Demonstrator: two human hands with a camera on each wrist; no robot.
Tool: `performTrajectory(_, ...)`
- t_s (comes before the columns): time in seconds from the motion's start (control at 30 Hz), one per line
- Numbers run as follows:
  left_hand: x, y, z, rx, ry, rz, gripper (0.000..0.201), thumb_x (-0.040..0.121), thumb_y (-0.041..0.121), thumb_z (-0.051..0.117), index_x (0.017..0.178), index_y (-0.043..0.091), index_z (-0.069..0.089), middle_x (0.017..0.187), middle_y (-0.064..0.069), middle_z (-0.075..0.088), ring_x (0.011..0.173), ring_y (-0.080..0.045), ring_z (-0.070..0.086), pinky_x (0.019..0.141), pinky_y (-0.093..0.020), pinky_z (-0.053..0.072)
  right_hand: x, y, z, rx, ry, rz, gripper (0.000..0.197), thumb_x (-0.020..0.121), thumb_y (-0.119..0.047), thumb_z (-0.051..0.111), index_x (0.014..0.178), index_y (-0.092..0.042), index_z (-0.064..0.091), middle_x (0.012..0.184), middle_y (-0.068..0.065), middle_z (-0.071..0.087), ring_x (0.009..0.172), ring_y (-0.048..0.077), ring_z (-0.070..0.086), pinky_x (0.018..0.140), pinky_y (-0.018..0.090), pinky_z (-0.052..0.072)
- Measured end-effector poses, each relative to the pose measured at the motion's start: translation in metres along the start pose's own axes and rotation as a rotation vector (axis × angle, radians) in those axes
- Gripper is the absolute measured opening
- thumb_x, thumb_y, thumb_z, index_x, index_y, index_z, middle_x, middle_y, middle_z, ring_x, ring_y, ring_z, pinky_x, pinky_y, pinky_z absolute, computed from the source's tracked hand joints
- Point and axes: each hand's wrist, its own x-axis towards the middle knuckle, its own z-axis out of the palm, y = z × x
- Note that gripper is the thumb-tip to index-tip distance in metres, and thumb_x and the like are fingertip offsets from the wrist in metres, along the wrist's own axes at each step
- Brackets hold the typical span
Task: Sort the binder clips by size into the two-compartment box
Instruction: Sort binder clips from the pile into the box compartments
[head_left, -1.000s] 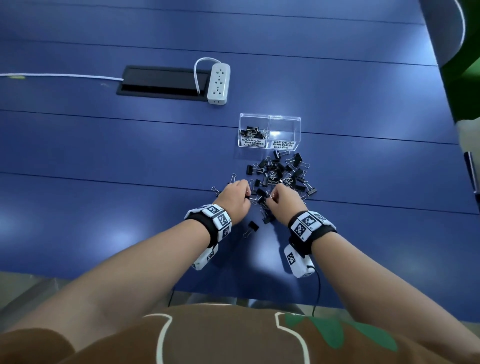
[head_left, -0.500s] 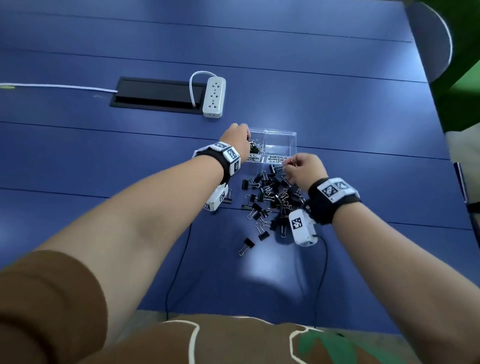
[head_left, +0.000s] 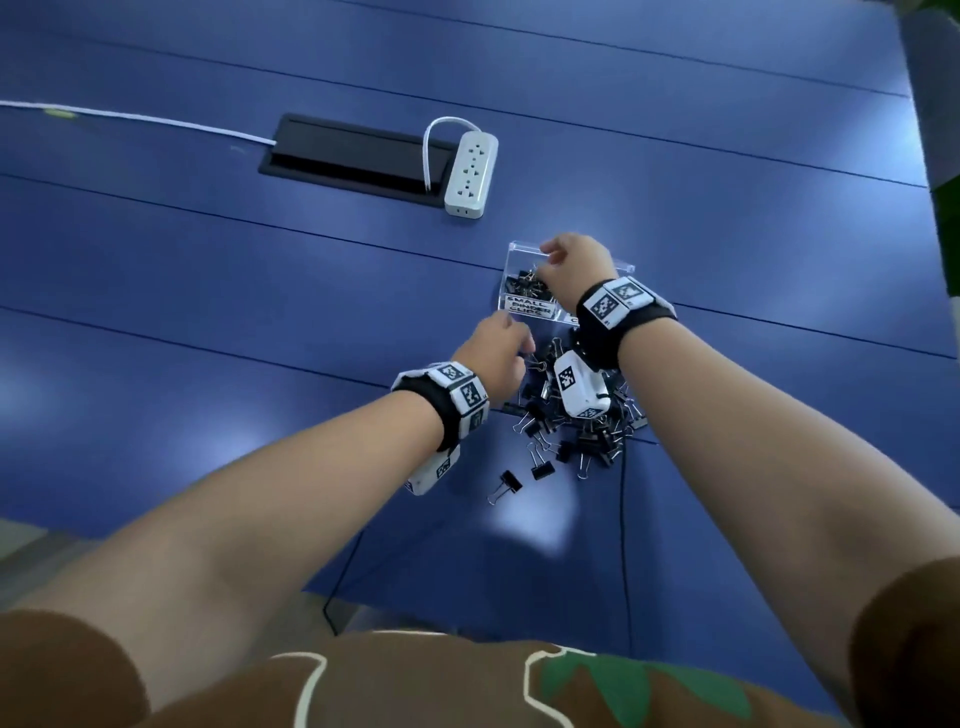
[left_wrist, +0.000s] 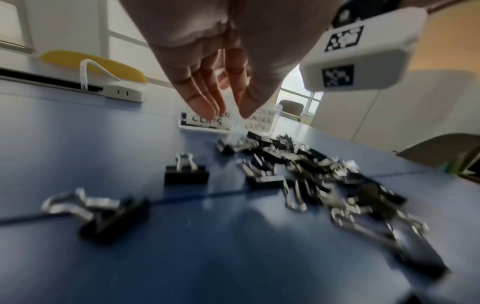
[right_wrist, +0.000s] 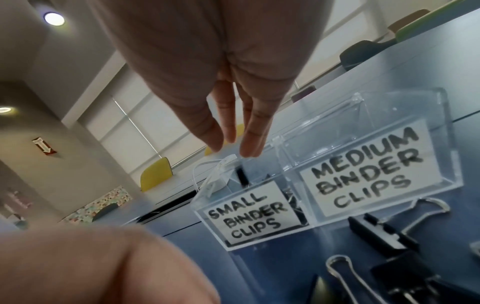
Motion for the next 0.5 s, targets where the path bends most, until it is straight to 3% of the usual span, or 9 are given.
performTrajectory(0.07,-0.010,-0.006,0.012,0.030,-0.049,0.017,0.029,0.085,0.005,0.051,0.112,0.012,0.059,0.121,-0.010,0.050,0.110,-0.027,0.050,0.092,-0.045,0.049,-0.006,0.006,0.002,-0.005,0.020,-0.020,0.029,0.087,-0.014,0.054,0.115,-0.011,0.061,0.113,0.007,0.065,0.102,0.023,0.061,0.094,0.033,0.048)
performTrajectory(0.2,-0.010,-0.008,0.021,0.096,-0.058,0.001,0.038,0.089,0.008,0.052,0.126,0.018,0.053,0.130,-0.005,0.047,0.118,-0.028,0.045,0.089,-0.047,0.050,-0.035,0.032,0.007,-0.028,0.018,-0.024,0.017,0.085,-0.013,0.052,0.095,-0.016,0.066,0.087,-0.001,0.062,0.079,0.016,0.057,0.083,0.030,0.051)
performTrajectory(0.3,-0.004,-0.008,0.022,0.180,-0.084,-0.026,0.034,0.089,0.005,0.052,0.121,0.015,0.054,0.124,-0.008,0.047,0.117,-0.029,0.043,0.090,-0.047,0.049,-0.063,0.058,0.018,-0.108,-0.081,0.017,0.012,0.081,-0.015,0.056,0.087,-0.019,0.065,0.080,-0.005,0.058,0.081,0.019,0.058,0.079,0.031,0.051)
performTrajectory(0.43,-0.006,-0.014,0.021,0.232,-0.031,-0.070,0.025,0.090,0.010,0.052,0.115,0.012,0.054,0.120,-0.009,0.048,0.114,-0.028,0.044,0.085,-0.042,0.050,-0.094,0.087,0.032,-0.219,-0.199,0.016,0.027,0.075,-0.031,0.071,0.100,-0.026,0.062,0.103,0.003,0.051,0.108,0.022,0.046,0.089,0.040,0.049)
performTrajectory(0.5,-0.010,-0.019,0.018,0.238,0.023,-0.111,0.024,0.090,0.015,0.051,0.113,0.012,0.055,0.119,-0.009,0.051,0.114,-0.028,0.045,0.087,-0.040,0.048,-0.101,0.096,0.035,-0.225,-0.199,0.031,0.027,0.078,-0.031,0.069,0.103,-0.026,0.059,0.108,0.003,0.049,0.110,0.023,0.047,0.089,0.043,0.051)
